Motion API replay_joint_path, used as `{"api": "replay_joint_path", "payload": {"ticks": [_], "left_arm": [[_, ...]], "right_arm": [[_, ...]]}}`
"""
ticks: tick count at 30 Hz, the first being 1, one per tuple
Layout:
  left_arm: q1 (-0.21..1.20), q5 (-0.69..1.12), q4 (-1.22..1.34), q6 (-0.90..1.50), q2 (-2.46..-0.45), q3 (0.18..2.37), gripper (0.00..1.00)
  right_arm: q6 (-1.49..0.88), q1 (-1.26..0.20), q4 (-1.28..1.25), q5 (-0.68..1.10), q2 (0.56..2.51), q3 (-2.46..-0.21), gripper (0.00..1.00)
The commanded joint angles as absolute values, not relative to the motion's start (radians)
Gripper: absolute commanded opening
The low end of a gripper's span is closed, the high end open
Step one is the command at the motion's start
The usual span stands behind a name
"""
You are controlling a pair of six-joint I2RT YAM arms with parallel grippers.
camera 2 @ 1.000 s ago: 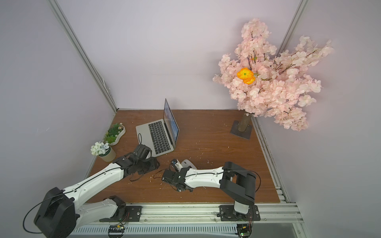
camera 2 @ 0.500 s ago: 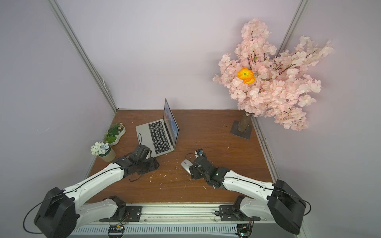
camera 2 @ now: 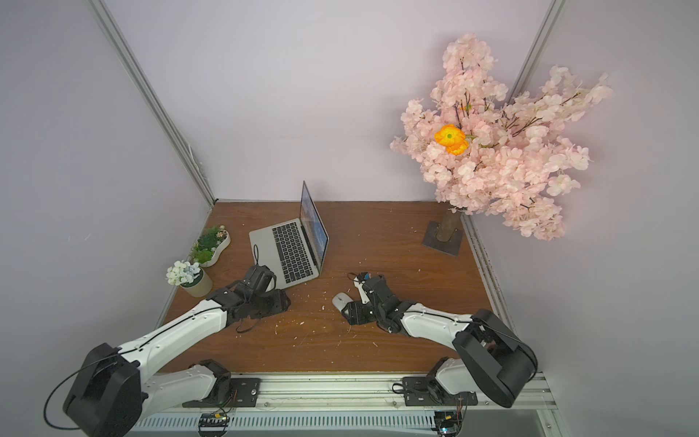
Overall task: Remove the wireless mouse receiver from the laptop
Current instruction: Place the mouse at the center of the board, then reset both arms
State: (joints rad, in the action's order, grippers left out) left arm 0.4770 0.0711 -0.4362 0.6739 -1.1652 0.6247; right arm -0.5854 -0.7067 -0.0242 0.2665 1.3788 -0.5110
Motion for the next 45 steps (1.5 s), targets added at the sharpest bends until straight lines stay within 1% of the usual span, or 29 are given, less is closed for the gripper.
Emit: {"api": "replay_joint_path", "payload": {"ticks": [1, 5, 10, 13, 16, 17, 19, 21, 22, 24, 28, 30, 32, 34, 35, 37, 38, 40, 41, 42, 44, 45], "left_arm": [[0.463, 0.063, -0.419, 0.656, -1.167, 0.62, 0.6], [0.462, 0.051, -0.409, 0.656, -1.163, 0.616, 0.6], [0.452, 0.026, -0.376, 0.63, -1.159, 0.629, 0.6], [0.44, -0.018, -0.358, 0.569, -1.131, 0.673, 0.61], [0.402, -0.12, -0.32, 0.51, -1.076, 0.716, 0.63], [0.383, -0.156, -0.286, 0.497, -1.058, 0.71, 0.65], [0.341, -0.225, -0.164, 0.484, -1.026, 0.648, 0.66], [0.281, -0.239, 0.009, 0.47, -1.012, 0.567, 0.66], [0.265, -0.257, 0.104, 0.439, -1.009, 0.534, 0.67], [0.257, -0.321, 0.263, 0.348, -1.007, 0.467, 0.69], [0.229, -0.416, 0.517, 0.152, -1.08, 0.362, 0.79], [0.159, -0.365, 0.637, 0.15, -1.141, 0.315, 0.8], [0.082, -0.301, 0.774, 0.162, -1.22, 0.267, 0.8], [0.015, -0.23, 0.919, 0.178, -1.305, 0.241, 0.81], [-0.008, -0.202, 0.944, 0.167, -1.336, 0.261, 0.81], [-0.017, -0.154, 1.026, 0.102, -1.406, 0.282, 0.82], [-0.025, -0.131, 1.033, 0.098, -1.451, 0.312, 0.81], [-0.029, -0.022, 1.032, 0.048, -1.509, 0.335, 0.78], [-0.025, -0.004, 1.038, 0.038, -1.501, 0.316, 0.78], [-0.016, -0.031, 1.092, 0.042, -1.496, 0.282, 0.8], [0.004, -0.096, 1.259, 0.047, -1.517, 0.198, 0.89], [0.006, -0.111, 1.315, 0.051, -1.536, 0.194, 0.91]], "right_arm": [[-0.564, -0.708, -0.055, 0.394, 1.388, -0.522, 0.7], [-0.523, -0.723, -0.03, 0.44, 1.34, -0.52, 0.69], [-0.461, -0.721, 0.045, 0.328, 1.266, -0.541, 0.75], [-0.44, -0.709, 0.046, 0.219, 1.198, -0.587, 0.77], [-0.397, -0.701, 0.003, -0.002, 1.105, -0.656, 0.79], [-0.378, -0.697, -0.023, -0.098, 1.082, -0.66, 0.82], [-0.312, -0.683, -0.092, -0.287, 1.035, -0.641, 0.87], [-0.28, -0.653, -0.165, -0.465, 0.998, -0.585, 0.93], [-0.281, -0.616, -0.193, -0.497, 0.987, -0.561, 0.93], [-0.257, -0.533, -0.234, -0.492, 0.974, -0.522, 0.92], [-0.124, -0.446, -0.374, -0.599, 0.971, -0.391, 0.92], [-0.057, -0.415, -0.503, -0.609, 0.978, -0.311, 0.92], [-0.007, -0.363, -0.751, -0.549, 1.01, -0.197, 0.91], [-0.026, -0.304, -0.961, -0.494, 1.101, -0.132, 0.91], [-0.026, -0.284, -1.03, -0.486, 1.165, -0.127, 0.9], [0.0, -0.267, -1.182, -0.475, 1.288, -0.132, 0.91], [0.027, -0.259, -1.207, -0.455, 1.33, -0.156, 0.91], [0.063, -0.241, -1.097, -0.419, 1.385, -0.246, 0.91], [0.093, -0.233, -1.09, -0.396, 1.407, -0.268, 0.9], [0.114, -0.221, -1.147, -0.373, 1.432, -0.259, 0.9], [0.036, -0.142, -1.349, -0.316, 1.491, -0.178, 0.91], [0.004, -0.101, -1.424, -0.279, 1.519, -0.141, 0.92]]}}
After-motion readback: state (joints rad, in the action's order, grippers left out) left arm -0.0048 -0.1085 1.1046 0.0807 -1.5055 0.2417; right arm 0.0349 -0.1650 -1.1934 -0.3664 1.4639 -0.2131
